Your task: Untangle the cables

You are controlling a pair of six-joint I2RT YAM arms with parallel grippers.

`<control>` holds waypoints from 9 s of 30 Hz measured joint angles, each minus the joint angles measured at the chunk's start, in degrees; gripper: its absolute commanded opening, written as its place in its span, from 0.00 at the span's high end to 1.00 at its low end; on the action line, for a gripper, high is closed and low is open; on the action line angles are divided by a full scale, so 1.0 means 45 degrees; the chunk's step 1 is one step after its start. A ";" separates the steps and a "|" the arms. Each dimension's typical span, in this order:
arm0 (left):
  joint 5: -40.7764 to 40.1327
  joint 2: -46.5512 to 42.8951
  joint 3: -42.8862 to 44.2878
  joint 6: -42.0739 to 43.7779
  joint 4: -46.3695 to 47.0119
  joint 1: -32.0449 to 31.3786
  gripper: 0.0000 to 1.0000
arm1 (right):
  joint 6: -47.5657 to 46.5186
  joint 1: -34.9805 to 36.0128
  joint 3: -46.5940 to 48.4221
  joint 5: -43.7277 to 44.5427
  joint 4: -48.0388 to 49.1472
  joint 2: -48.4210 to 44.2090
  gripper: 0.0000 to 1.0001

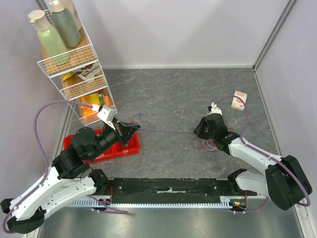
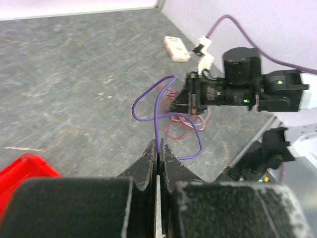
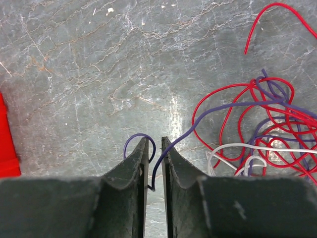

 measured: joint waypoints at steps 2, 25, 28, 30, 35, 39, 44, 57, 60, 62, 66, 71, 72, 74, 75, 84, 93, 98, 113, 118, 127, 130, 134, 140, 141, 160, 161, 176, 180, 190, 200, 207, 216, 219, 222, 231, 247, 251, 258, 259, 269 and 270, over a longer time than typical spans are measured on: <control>-0.0563 -0.0112 0.0321 0.0267 -0.0782 -0.0005 0.98 | -0.0194 0.0005 0.0000 0.0024 -0.0010 0.0029 0.74; -0.5265 -0.1161 0.4318 0.2346 -0.4313 0.0000 0.98 | -0.1253 -0.0204 0.0058 -0.5217 0.1579 -0.1268 0.02; -0.5255 -0.1161 0.4269 0.2351 -0.4405 -0.0005 0.98 | -0.0282 -0.0491 0.0049 -0.5197 0.1681 -0.1438 0.02; -0.5255 -0.1166 0.4197 0.2351 -0.4415 0.0000 0.98 | 0.0345 -0.0602 0.0015 -0.5294 0.1982 -0.1443 0.02; -0.5236 -0.1175 0.4090 0.2346 -0.4556 -0.0005 0.98 | 0.0262 -0.0690 0.0102 -0.5129 0.1564 -0.1273 0.02; -0.5251 -0.1146 0.4405 0.2429 -0.4843 -0.0005 0.98 | -0.0797 -0.0695 0.0335 -0.4546 0.0389 -0.1151 0.02; -0.5484 -0.0544 0.6504 0.3113 -0.5100 0.0000 0.98 | -0.1734 -0.0695 0.0379 -0.3852 -0.0568 -0.1122 0.02; -0.6033 0.1807 1.0030 0.5527 -0.4614 0.0000 0.98 | -0.2433 -0.0699 -0.0165 -0.3638 -0.0612 -0.0180 0.02; -0.6824 0.2040 0.9972 0.6135 -0.4595 -0.0005 0.98 | -0.2603 -0.0699 -0.0209 -0.3580 -0.0607 -0.0180 0.02; -0.7359 0.2059 0.9636 0.6416 -0.4439 0.0000 0.98 | -0.2725 -0.0699 -0.0248 -0.3531 -0.0588 -0.0180 0.02; -0.8179 0.1778 0.7941 0.6450 -0.4119 -0.0005 0.98 | -0.2900 -0.0699 -0.0306 -0.3478 -0.0583 -0.0180 0.02; -0.8830 0.1472 0.6105 0.5566 -0.4959 -0.0005 0.98 | -0.3089 -0.0699 -0.0364 -0.3390 -0.0607 -0.0209 0.02; -0.8976 0.1491 0.6057 0.5357 -0.5197 0.0000 0.98 | -0.3128 -0.0699 -0.0364 -0.3376 -0.0612 -0.0233 0.02; -0.9258 0.1486 0.6105 0.5003 -0.5610 0.0000 0.98 | -0.3181 -0.0699 -0.0364 -0.3327 -0.0617 -0.0267 0.02; -0.9350 0.1472 0.6178 0.4877 -0.5756 0.0000 0.98 | -0.3186 -0.0699 -0.0364 -0.3308 -0.0617 -0.0267 0.02; -0.9632 0.1632 0.8403 0.4716 -0.6445 0.0000 0.98 | -0.3220 -0.0699 -0.0461 -0.3313 -0.0389 -0.0005 0.02; -0.9826 0.1647 0.8903 0.4507 -0.7227 0.0000 0.98 | -0.3211 -0.0699 -0.0884 -0.3313 -0.0102 0.0087 0.02; -0.9972 0.1928 0.9515 0.4522 -0.7825 0.0000 0.98 | -0.3206 -0.0699 -0.0971 -0.3361 0.0141 0.0092 0.02; -1.0535 0.2395 1.0598 0.5741 -0.7495 0.0000 0.98 | -0.3191 -0.0699 -0.0996 -0.3458 0.0345 0.0170 0.02; -1.0535 0.1671 0.9131 0.4362 -0.8281 -0.0005 0.98 | -0.3186 -0.0699 -0.0996 -0.3502 0.0427 0.0282 0.02; -1.0506 0.2069 0.5523 0.0520 -0.9938 0.0000 0.98 | -0.3167 -0.0699 -0.0996 -0.3512 0.0476 0.0335 0.02; -1.0467 0.2667 0.4099 -0.0607 -1.0049 0.0146 0.98 | -0.3167 -0.0699 -0.1025 -0.3517 0.0525 0.0330 0.02; -0.9360 0.3308 0.2414 -0.1195 -0.9646 0.1996 0.98 | -0.3167 -0.0699 -0.1039 -0.3521 0.0563 0.0330 0.02; -0.7407 0.3162 0.1336 -0.1214 -0.8621 0.6169 0.98 | -0.3162 -0.0699 -0.1175 -0.3555 0.0665 0.0199 0.02; -0.6994 0.3113 0.1302 -0.1243 -0.8437 0.6722 0.98 | -0.3162 -0.0699 -0.1185 -0.3555 0.0675 0.0189 0.02; -0.2691 0.4585 -0.1768 -0.6921 -0.7572 0.9836 0.35 | -0.3157 -0.0699 -0.1195 -0.3711 0.1030 0.0432 0.02; -0.2754 0.4639 -0.1768 -0.7014 -0.7660 0.9836 0.25 | -0.3157 -0.0699 -0.1195 -0.3755 0.1073 0.0447 0.02; 0.1622 0.0908 -0.0646 -0.5158 -0.4818 0.9865 0.16 | -0.3162 -0.0699 -0.0359 -0.3706 -0.0850 -0.0525 0.02; 0.5022 0.1923 -0.1224 -0.5372 -0.1190 0.9112 0.18 | -0.2841 -0.0767 0.0534 -0.2909 -0.1749 -0.1681 0.02; 0.7572 0.9525 0.3594 -0.3186 0.0335 0.2429 0.18 | -0.2200 -0.4177 0.1443 -0.0034 -0.4211 -0.0767 0.21; 0.7339 1.1769 0.5090 0.0107 -0.1515 0.1729 0.19 | -0.2472 0.0092 0.1078 -0.3575 -0.3147 0.1360 0.42; 0.5396 1.0739 0.4216 0.0996 -0.1996 0.1744 0.37 | -0.1948 0.2793 0.1491 -0.4541 -0.2244 0.1972 0.45; 0.5950 1.1006 0.4017 0.1035 -0.1622 0.1749 0.28 | -0.1671 0.2482 0.2472 -0.1846 -0.3220 -0.1447 0.21; 0.6343 1.1633 0.3920 0.0996 -0.1472 0.1710 0.38 | -0.1331 0.1943 0.2671 -0.0010 -0.4231 -0.1447 0.24; 0.6450 1.2381 0.3891 0.0913 -0.1443 0.1564 0.44 | -0.1316 0.1321 0.2531 0.0612 -0.5017 -0.1103 0.27; 0.6120 1.3862 0.3900 0.0903 -0.1617 0.1341 0.52 | -0.2380 0.1996 0.1015 -0.2623 -0.3881 -0.1603 0.37; 0.6188 1.5907 0.4226 0.0787 -0.1749 0.1331 0.53 | -0.2764 0.3779 0.0170 -0.4969 -0.2108 -0.1044 0.77; 0.5882 1.6334 0.4235 0.0733 -0.1802 0.1331 0.53 | -0.2807 0.3866 0.0384 -0.5527 -0.2521 -0.1341 0.94; 0.5299 1.6602 0.4405 0.0704 -0.1889 0.1331 0.53 | -0.3269 0.3920 0.6256 -0.4245 -0.5013 -0.3118 1.00; 0.5270 1.6621 0.4430 0.0704 -0.1894 0.1331 0.54 | -0.3308 0.3920 0.6567 -0.4158 -0.5013 -0.3162 1.00; 0.4901 1.6708 0.4590 0.0704 -0.2059 0.1297 0.56 | -0.4114 0.3920 1.3634 0.0063 -0.5610 -0.3905 1.00; 0.4838 1.6708 0.4609 0.0704 -0.2079 0.1297 0.56 | -0.4226 0.3925 1.3988 0.0296 -0.5600 -0.3925 1.00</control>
